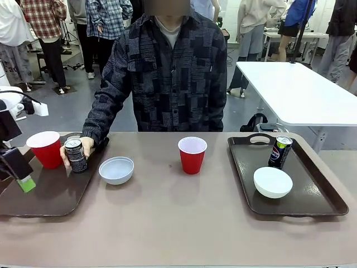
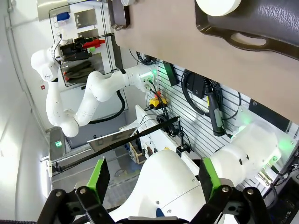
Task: Prepare tableware on both trays.
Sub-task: Pick up a Picnic Bowl from the table and place it on a Handle tray.
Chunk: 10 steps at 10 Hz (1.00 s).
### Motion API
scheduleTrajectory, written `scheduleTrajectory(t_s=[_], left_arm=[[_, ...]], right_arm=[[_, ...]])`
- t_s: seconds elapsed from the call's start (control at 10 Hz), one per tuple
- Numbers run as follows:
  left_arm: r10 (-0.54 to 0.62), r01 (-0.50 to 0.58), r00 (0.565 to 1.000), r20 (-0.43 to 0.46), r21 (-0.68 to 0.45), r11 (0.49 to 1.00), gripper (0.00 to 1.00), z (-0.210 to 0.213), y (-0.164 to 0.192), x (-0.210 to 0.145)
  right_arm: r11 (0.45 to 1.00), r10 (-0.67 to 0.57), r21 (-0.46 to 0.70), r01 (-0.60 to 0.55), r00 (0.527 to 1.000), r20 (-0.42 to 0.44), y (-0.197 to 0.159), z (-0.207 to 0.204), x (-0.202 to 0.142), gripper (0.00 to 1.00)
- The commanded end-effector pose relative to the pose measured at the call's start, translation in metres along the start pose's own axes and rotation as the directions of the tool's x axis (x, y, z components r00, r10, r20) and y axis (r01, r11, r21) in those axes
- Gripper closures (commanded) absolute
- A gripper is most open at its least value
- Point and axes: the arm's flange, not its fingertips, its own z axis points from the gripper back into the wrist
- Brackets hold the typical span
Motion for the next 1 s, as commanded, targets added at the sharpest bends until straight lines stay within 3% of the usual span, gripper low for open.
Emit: scheduleTrajectory(t_s=[0.0, 0.6, 0.9], left_arm=[[0.048, -0.048, 0.998, 0.049, 0.0, 0.999, 0.0, -0.026, -0.003, 0.017], [0.234, -0.246, 0.964, 0.129, 0.093, 0.965, 0.0, -0.087, -0.014, 0.156], [0.284, -0.309, 0.94, 0.188, 0.126, 0.943, 0.0, -0.107, -0.006, 0.192]], right_arm=[[1.0, 0.01, 0.011, -0.01, 1.0, -0.002, 0.001, 0.0, -0.001, 0.0], [1.0, 0.01, 0.011, -0.01, 1.0, -0.002, 0.001, 0.0, -0.001, 0.0], [1.0, 0.01, 0.011, -0.01, 1.0, -0.002, 0.001, 0.0, -0.001, 0.0]])
